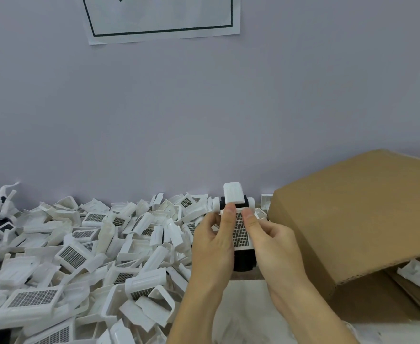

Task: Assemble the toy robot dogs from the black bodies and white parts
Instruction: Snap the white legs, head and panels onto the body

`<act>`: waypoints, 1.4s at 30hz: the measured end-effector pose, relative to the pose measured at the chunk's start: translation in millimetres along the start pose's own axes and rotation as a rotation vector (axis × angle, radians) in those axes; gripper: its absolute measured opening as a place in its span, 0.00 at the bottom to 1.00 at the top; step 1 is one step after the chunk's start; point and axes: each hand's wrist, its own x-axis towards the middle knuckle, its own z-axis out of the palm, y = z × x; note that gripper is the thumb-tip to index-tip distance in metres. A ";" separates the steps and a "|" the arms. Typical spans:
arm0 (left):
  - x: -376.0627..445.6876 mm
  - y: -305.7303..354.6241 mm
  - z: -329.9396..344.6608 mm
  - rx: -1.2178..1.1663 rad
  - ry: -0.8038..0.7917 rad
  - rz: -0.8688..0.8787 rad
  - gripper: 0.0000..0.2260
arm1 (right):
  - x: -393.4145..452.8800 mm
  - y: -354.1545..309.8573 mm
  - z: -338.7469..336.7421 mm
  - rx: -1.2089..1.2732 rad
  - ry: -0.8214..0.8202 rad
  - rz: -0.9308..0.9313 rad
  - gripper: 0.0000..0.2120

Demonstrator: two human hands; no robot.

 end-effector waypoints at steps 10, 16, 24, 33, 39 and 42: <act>-4.1 1.0 -1.0 -0.155 -0.044 -0.219 0.18 | 0.9 1.7 -2.1 0.127 0.029 0.030 0.16; -0.3 -2.9 -0.7 -0.169 -0.039 -0.192 0.12 | 4.6 2.1 -9.9 0.099 -0.076 0.072 0.15; 0.1 -8.1 -1.2 -0.051 -0.099 -0.078 0.10 | 3.7 6.7 -9.8 -0.024 -0.005 0.010 0.14; -1.6 -3.3 -3.1 -0.178 -0.139 -0.116 0.07 | 5.0 4.9 -8.8 0.015 -0.029 -0.035 0.13; -3.0 -5.6 -3.9 -0.145 -0.288 -0.088 0.16 | 6.1 3.6 -12.5 0.030 0.007 -0.008 0.17; -3.5 -7.3 -3.3 -0.091 -0.262 -0.086 0.17 | 6.9 5.5 -13.5 0.017 0.002 0.003 0.17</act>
